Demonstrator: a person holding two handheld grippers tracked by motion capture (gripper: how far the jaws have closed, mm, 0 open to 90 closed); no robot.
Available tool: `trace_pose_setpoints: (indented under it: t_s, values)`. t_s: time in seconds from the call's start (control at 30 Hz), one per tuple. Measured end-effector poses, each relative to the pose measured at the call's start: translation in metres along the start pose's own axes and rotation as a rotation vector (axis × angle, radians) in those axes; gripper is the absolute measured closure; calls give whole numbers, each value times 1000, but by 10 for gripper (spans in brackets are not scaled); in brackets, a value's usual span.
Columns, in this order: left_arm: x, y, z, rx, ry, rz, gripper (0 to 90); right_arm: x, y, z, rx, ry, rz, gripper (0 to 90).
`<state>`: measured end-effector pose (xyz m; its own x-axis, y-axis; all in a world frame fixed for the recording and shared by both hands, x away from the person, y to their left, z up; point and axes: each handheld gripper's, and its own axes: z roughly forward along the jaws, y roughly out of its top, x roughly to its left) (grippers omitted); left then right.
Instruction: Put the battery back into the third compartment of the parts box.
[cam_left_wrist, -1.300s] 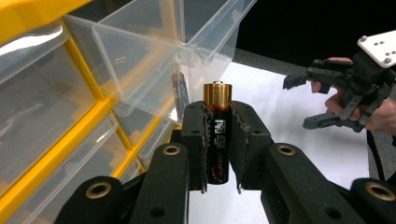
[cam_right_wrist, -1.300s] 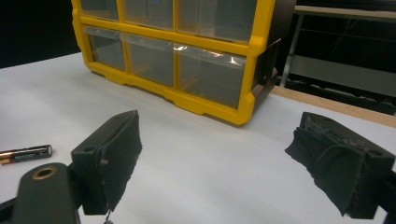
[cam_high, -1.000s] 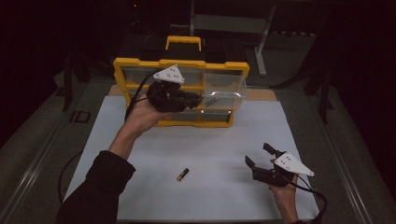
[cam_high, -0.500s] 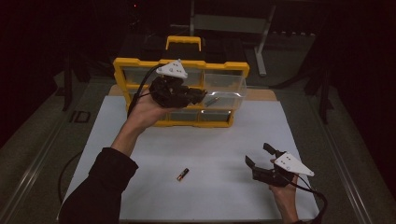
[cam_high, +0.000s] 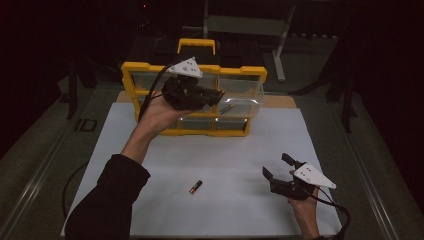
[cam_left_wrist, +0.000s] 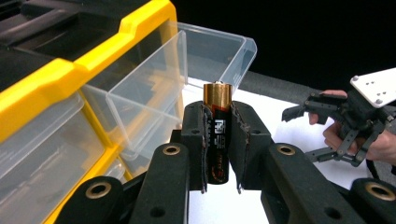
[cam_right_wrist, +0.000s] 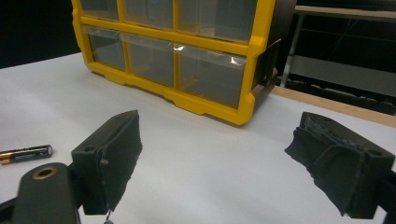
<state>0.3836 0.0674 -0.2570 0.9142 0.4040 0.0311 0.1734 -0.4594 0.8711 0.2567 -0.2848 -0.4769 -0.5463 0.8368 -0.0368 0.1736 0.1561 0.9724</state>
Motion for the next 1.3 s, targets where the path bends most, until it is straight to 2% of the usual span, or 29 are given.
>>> trace_pose_setpoints:
  t_s: [0.37,0.93,1.3]
  values:
    - [1,12,6,-8,10,10,780,0,0,0,2,1,-2,143]
    - [7,20,12,-18,65,1,780,0,0,0,1,-1,-1,143]
    - [8,25,18,-18,82,-3,780,0,0,0,2,0,-2,143]
